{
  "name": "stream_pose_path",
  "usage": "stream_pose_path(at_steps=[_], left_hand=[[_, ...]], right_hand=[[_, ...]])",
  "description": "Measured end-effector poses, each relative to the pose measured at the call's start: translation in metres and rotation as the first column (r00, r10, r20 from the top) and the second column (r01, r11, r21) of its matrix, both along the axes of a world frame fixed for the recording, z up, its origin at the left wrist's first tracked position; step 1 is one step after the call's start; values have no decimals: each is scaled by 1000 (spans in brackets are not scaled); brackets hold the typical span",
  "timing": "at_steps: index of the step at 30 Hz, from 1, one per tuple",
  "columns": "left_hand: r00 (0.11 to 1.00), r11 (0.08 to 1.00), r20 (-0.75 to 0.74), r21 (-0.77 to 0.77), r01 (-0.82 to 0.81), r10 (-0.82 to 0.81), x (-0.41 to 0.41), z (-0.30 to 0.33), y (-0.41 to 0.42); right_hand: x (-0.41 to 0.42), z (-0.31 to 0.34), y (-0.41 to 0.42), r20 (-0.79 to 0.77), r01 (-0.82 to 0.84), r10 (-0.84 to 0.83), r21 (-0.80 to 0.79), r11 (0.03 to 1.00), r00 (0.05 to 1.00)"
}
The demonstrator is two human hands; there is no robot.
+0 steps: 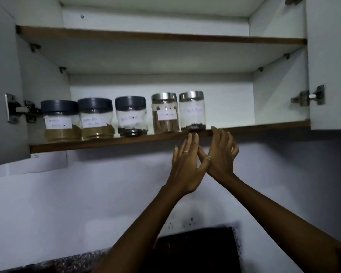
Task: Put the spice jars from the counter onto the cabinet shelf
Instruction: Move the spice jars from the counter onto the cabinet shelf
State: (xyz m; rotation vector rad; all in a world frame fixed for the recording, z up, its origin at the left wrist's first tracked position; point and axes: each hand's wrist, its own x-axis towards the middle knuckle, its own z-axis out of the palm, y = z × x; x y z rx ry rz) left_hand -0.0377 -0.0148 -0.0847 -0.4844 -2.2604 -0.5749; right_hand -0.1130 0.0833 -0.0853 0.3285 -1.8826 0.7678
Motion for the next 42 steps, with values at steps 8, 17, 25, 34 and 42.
stream_pose_path(at_steps=[8, 17, 25, 34, 42], left_hand=[[993, 998, 111, -24, 51, -48, 31, -79, -14], [895, 985, 415, 24, 171, -165, 40, -197, 5], [705, 976, 680, 83, 200, -202, 10, -294, 70], [400, 977, 892, 199, 74, -212, -54, -403, 153], [311, 923, 893, 371, -104, -324, -81, -439, 205]], right_hand=[[46, -80, 32, 139, 23, -32, 64, 998, 990], [91, -221, 102, 505, 138, -180, 120, 983, 844], [95, -319, 172, 749, 197, -196, 90, 976, 633], [44, -419, 245, 927, 174, 44, -116, 978, 372], [4, -471, 259, 938, 87, 307, -324, 942, 163]])
